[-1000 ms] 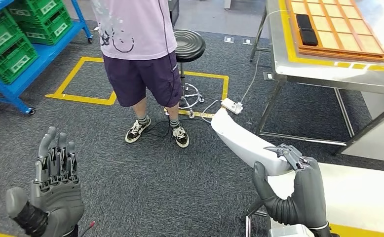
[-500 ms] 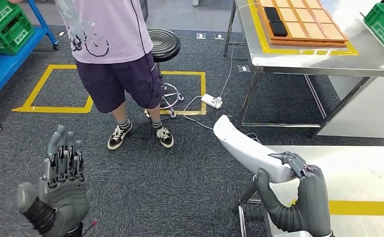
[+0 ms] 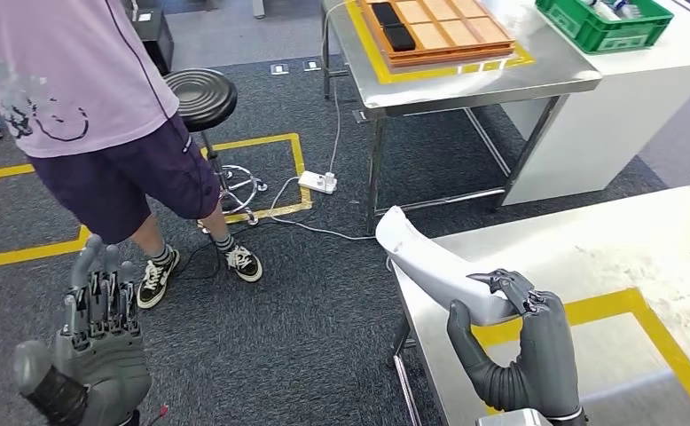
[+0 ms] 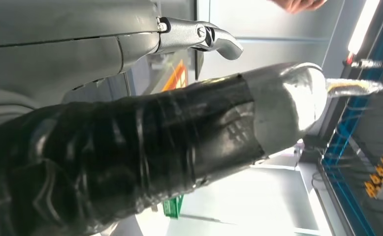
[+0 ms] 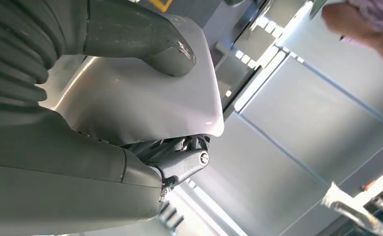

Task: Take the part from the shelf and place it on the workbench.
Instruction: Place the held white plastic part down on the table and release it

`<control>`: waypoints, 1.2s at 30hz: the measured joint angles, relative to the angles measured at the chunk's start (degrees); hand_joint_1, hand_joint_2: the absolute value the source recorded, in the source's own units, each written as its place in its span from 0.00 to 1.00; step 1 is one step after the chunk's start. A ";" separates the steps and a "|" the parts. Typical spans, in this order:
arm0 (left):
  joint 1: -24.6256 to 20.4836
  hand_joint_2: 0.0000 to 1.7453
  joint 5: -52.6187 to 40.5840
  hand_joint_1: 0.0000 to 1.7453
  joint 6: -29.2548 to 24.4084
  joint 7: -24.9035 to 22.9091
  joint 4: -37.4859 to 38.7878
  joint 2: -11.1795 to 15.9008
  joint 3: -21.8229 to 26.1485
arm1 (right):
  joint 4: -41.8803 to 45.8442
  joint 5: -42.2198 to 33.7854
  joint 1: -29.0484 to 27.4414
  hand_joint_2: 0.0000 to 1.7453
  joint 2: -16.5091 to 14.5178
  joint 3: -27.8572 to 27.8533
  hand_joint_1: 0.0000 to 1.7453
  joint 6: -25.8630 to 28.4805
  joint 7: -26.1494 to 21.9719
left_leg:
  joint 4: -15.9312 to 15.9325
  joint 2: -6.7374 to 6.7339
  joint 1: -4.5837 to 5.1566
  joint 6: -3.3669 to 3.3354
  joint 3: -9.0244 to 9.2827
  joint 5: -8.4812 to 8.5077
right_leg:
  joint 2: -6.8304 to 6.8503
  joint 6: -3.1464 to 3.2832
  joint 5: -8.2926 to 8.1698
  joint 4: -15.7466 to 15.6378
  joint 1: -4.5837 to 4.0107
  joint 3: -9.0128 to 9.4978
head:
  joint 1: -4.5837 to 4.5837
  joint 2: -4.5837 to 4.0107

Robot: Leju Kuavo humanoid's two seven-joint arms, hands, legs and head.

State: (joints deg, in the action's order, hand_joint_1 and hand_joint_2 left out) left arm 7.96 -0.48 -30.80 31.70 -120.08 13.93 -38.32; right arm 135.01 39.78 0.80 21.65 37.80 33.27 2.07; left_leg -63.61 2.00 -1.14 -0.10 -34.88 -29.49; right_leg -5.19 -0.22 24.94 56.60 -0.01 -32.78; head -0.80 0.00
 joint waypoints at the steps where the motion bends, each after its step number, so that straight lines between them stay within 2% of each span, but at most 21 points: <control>1: -0.02 0.00 -0.01 0.00 -0.08 0.02 -0.02 0.02 -0.01 | 0.00 -0.15 0.03 1.00 -0.01 0.00 1.00 -0.02 0.09 | 3.06 1.01 -0.17 -0.10 1.47 1.00 | -0.75 -0.32 0.14 0.34 0.04 -0.20 | -0.19 0.00; 3: -0.08 0.00 -0.01 0.00 -0.14 -0.01 -0.05 0.03 -0.02 | 0.01 -0.72 0.18 1.00 -0.02 -0.01 1.00 -0.14 0.38 | 5.24 1.88 -0.08 -0.65 2.78 1.05 | -1.95 -1.08 0.14 0.69 0.20 -0.81 | -0.35 0.00; 5: -0.26 0.00 -0.01 0.00 0.11 -0.14 -0.07 0.02 -0.02 | 0.02 -1.64 0.39 1.00 0.00 -0.10 1.00 -0.40 0.85 | 5.44 0.58 0.12 -1.54 3.04 1.42 | -2.49 -1.80 -0.07 0.79 0.43 -1.64 | -0.32 0.00; 7: -0.67 0.00 -0.01 0.00 0.57 -0.38 -0.07 -0.04 -0.02 | 0.02 -2.72 0.85 1.00 0.07 -0.34 1.00 -0.75 1.34 | 5.80 -0.68 0.11 -2.28 3.11 1.73 | -0.15 -2.26 1.09 3.01 0.34 -3.12 | 0.16 0.00; 9: -0.88 0.00 -0.04 0.00 0.88 -0.61 -0.07 -0.11 -0.02 | 0.02 -3.77 1.42 1.00 0.13 -0.75 1.00 -1.10 1.72 | 5.93 -2.09 0.33 -2.78 3.10 1.69 | 3.22 -2.55 4.40 9.68 0.26 -6.20 | 0.95 0.00; 11: -0.86 0.00 -0.09 0.00 0.96 -0.79 -0.07 -0.13 -0.02 | -0.04 -4.61 1.61 1.00 0.21 -1.19 1.00 -1.38 1.98 | 5.92 -3.70 0.62 -3.02 3.05 1.53 | 4.40 -2.72 7.05 16.51 0.34 -9.33 | 1.43 0.00; 12: -0.88 0.00 -0.11 0.00 0.96 -0.84 -0.07 -0.14 -0.02 | -0.08 -4.87 1.60 1.00 0.26 -1.38 1.00 -1.47 2.05 | 5.92 -4.47 0.72 -3.05 3.06 1.44 | 4.56 -2.71 6.99 17.42 0.34 -9.68 | 1.59 0.00; 13: -0.90 0.00 -0.13 0.00 0.96 -0.87 -0.07 -0.15 -0.02 | -0.11 -5.04 1.61 1.00 0.32 -1.55 1.00 -1.51 2.09 | 5.91 -5.22 0.79 -3.04 3.14 1.33 | 4.76 -2.60 5.90 15.99 0.30 -8.86 | 1.78 0.00; 14: -0.92 0.00 -0.15 0.00 0.96 -0.89 -0.07 -0.16 -0.02 | -0.13 -5.12 1.63 1.00 0.37 -1.69 1.00 -1.52 2.10 | 5.91 -5.95 0.85 -2.99 3.30 1.17 | 5.39 -2.36 4.06 12.40 0.20 -6.91 | 1.96 0.00; 16: -0.98 0.00 -0.17 0.00 0.96 -0.89 -0.07 -0.22 -0.02 | -0.14 -5.15 1.74 1.00 0.43 -1.97 1.00 -1.54 2.13 | 5.90 -7.26 1.05 -2.71 3.69 0.81 | 8.25 -1.65 1.51 4.36 -0.46 -2.54 | 2.24 0.00; 18: -1.02 0.00 -0.17 0.00 0.96 -0.90 -0.07 -0.30 -0.02 | -0.14 -5.22 1.92 1.00 0.48 -2.32 1.00 -1.60 2.15 | 5.89 -8.44 1.25 -2.28 3.86 0.58 | 9.73 -0.98 1.16 1.02 -1.14 -0.62 | 2.31 0.00; 20: -1.10 0.00 -0.19 0.00 0.88 -0.91 -0.08 -0.37 -0.03 | -0.14 -5.45 1.97 1.00 0.56 -2.67 1.00 -1.82 2.17 | 5.98 -9.68 1.33 -1.75 3.91 0.37 | 8.28 -0.43 0.90 0.62 -1.18 -0.40 | 2.27 0.00; 21: -1.22 0.00 -0.19 0.00 0.81 -0.93 -0.08 -0.39 -0.05 | -0.16 -5.64 1.95 1.00 0.60 -2.79 1.00 -2.02 2.16 | 5.73 -9.27 1.25 -1.42 3.88 0.03 | 7.54 -0.21 0.71 0.22 -1.03 -0.19 | 2.20 0.00; 24: -1.62 0.00 -0.32 0.00 0.54 -0.91 -0.07 -0.45 -0.18 | -0.49 -6.32 2.36 1.00 0.61 -2.89 1.00 -2.80 2.16 | -0.71 -4.34 0.79 -0.51 0.84 -3.14 | 5.39 0.29 0.31 -0.60 -0.40 0.54 | 1.46 0.00; 26: -1.64 0.00 -0.36 0.00 0.44 -0.97 0.04 -0.47 -0.28 | -0.99 -6.91 2.73 1.00 0.57 -2.89 1.00 -3.39 2.25 | -7.58 -2.71 0.60 -0.19 -3.17 -5.11 | 3.83 0.46 0.27 -0.57 -0.27 0.54 | 0.70 0.00; 27: -1.63 0.00 -0.35 0.00 0.44 -1.02 0.13 -0.46 -0.31 | -1.33 -7.23 2.88 1.00 0.53 -2.89 1.00 -3.66 2.32 | -9.14 -2.46 0.51 -0.11 -4.45 -4.88 | 2.99 0.47 0.30 -0.53 -0.25 0.55 | 0.40 0.00; 29: -1.71 0.00 -0.35 0.00 0.54 -1.07 0.31 -0.45 -0.37 | -2.05 -7.89 3.30 1.00 0.38 -2.87 1.00 -4.12 2.51 | -6.13 -1.97 0.29 -0.09 -3.98 -1.62 | 1.23 0.33 0.44 -0.29 -0.16 0.59 | -0.05 0.00; 31: -1.86 0.00 -0.25 0.00 0.79 -1.11 0.43 -0.46 -0.40 | -2.70 -8.61 3.90 1.00 0.17 -2.86 1.00 -4.47 2.62 | 1.02 0.44 -0.12 -0.13 -1.02 1.73 | -0.38 -0.15 0.75 0.27 -0.05 0.37 | -0.39 0.00; 33: -2.06 0.00 -0.07 0.00 1.15 -1.12 0.49 -0.49 -0.42 | -3.29 -9.63 4.57 1.00 0.02 -2.84 1.00 -4.80 2.69 | 4.81 2.53 -0.32 -0.43 1.02 2.44 | -1.75 -0.88 0.94 0.79 0.16 -0.26 | -0.60 0.00; 35: -2.19 0.00 0.09 0.00 1.72 -1.11 0.51 -0.55 -0.43 | -3.98 -11.01 5.15 1.00 -0.04 -2.81 1.00 -5.15 2.78 | 5.14 2.00 -0.14 -1.08 1.52 2.28 | -2.96 -1.62 0.82 0.78 0.50 -1.03 | -0.61 0.00; 36: -2.31 0.00 0.21 0.00 2.17 -1.11 0.51 -0.61 -0.44 | -4.49 -11.89 5.43 1.00 -0.09 -2.81 1.00 -5.38 2.80 | 5.29 1.36 -0.12 -1.42 1.62 2.38 | -2.74 -1.92 0.87 0.97 0.58 -1.35 | -0.57 0.00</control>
State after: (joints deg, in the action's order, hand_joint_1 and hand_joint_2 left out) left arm 5.65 -0.27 -28.63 30.59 -119.56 13.33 -38.76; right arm 130.52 27.88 6.23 21.56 34.99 27.88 4.86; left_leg -58.32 3.36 -1.26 -1.52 -33.26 -27.11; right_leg -7.93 -2.14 25.81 57.57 0.56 -34.13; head -1.37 0.00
